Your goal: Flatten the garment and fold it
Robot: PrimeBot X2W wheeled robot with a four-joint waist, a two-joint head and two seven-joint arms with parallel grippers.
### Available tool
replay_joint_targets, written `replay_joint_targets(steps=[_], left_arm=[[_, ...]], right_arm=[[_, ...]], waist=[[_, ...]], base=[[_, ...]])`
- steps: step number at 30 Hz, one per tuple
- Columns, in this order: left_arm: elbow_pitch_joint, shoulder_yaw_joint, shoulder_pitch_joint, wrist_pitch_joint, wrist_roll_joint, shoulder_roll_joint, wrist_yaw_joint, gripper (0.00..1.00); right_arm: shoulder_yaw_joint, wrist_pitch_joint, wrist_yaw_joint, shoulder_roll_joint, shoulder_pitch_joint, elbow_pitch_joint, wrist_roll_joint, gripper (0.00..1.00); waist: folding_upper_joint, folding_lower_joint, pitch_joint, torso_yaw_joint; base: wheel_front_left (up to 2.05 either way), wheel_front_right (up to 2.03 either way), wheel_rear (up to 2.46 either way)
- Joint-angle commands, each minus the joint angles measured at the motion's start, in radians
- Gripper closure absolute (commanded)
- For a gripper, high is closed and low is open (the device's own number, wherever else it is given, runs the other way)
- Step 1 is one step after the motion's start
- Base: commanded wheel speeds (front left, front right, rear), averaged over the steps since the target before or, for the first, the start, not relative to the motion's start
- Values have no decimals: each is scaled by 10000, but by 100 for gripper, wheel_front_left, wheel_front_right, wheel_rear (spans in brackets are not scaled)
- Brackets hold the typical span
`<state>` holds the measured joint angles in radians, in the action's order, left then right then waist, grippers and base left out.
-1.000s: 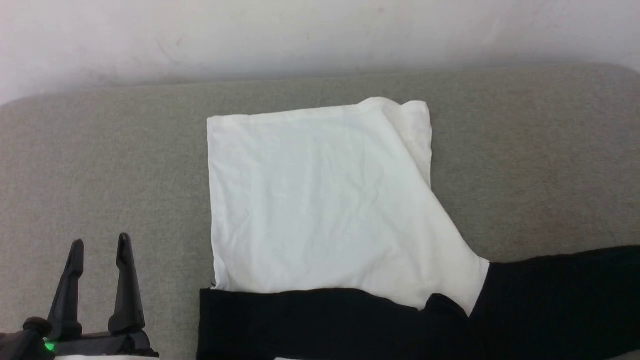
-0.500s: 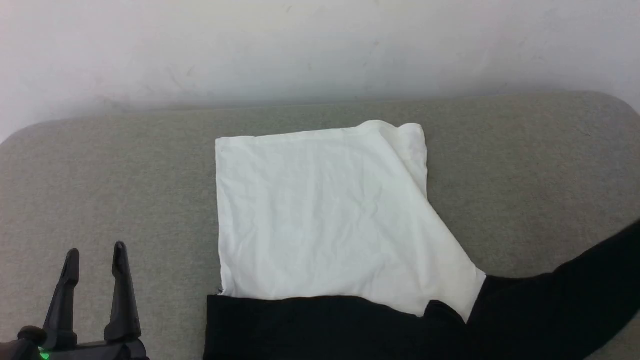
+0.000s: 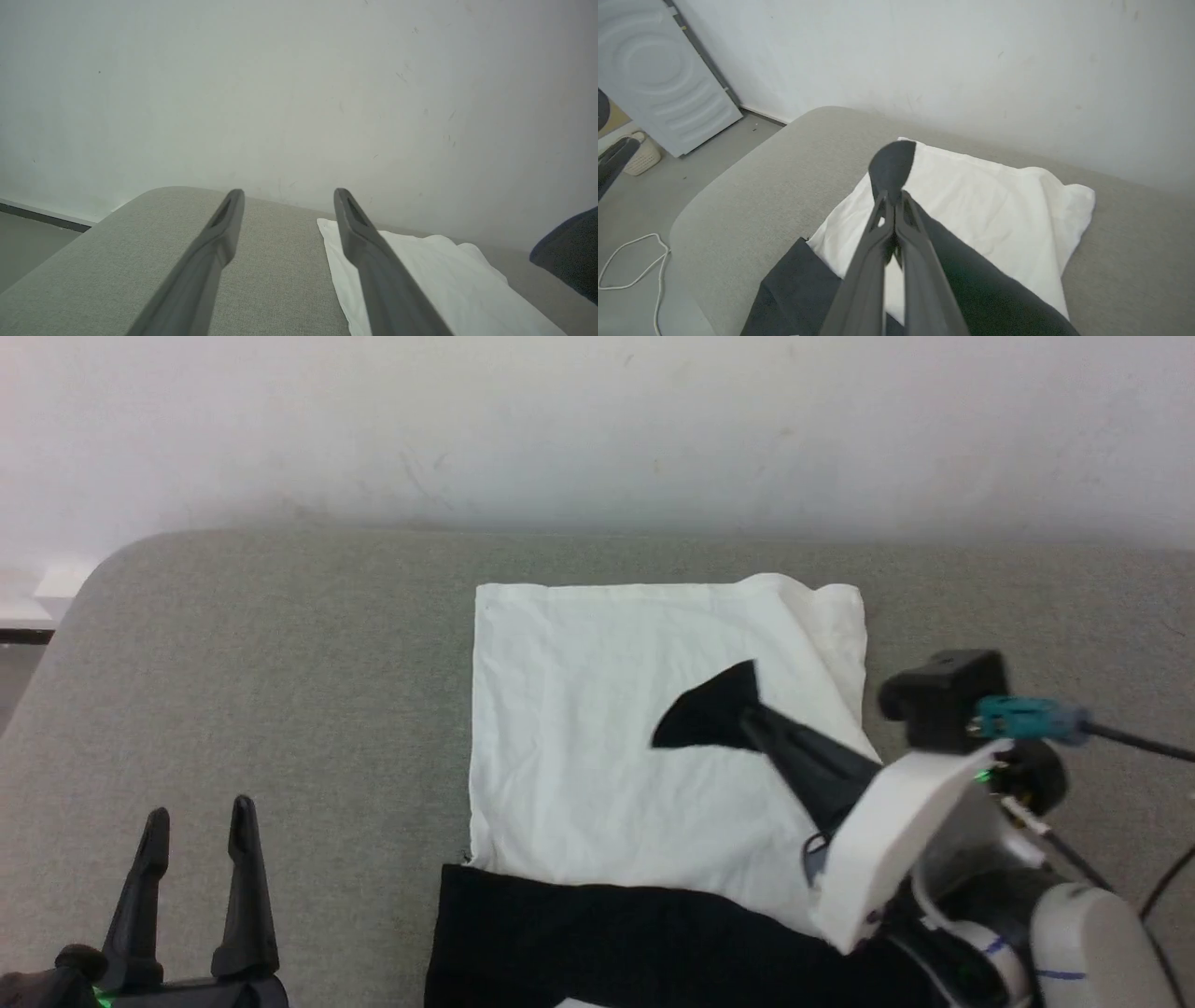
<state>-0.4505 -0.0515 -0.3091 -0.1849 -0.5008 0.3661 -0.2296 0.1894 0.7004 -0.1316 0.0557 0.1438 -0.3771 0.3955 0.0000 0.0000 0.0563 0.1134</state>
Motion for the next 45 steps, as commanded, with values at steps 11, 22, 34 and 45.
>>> replay_joint_targets(steps=[11, 22, 34, 45], left_arm=[[241, -221, 213, -36, -98, -86, 121, 0], [623, -651, 592, 75, -91, -152, 273, 0], [627, -760, 641, 203, -71, -124, 196, 0], [294, -795, 737, 228, -42, -89, 134, 0]], right_arm=[[3268, -2318, 9, -52, 848, 3181, 235, 100], [4620, -3820, 9, -54, 1044, 6944, 262, 100], [4642, -3559, 9, -54, 2222, 6726, 1419, 0], [-1302, -3508, 9, -54, 625, 2498, -1123, 0]], waist=[[0, 0, 308, 874], [0, 0, 239, 1568], [0, 0, 151, 976], [0, 0, 398, -15]], base=[[0, 0, 0], [0, 0, 0], [0, 0, 0], [0, 0, 0]])
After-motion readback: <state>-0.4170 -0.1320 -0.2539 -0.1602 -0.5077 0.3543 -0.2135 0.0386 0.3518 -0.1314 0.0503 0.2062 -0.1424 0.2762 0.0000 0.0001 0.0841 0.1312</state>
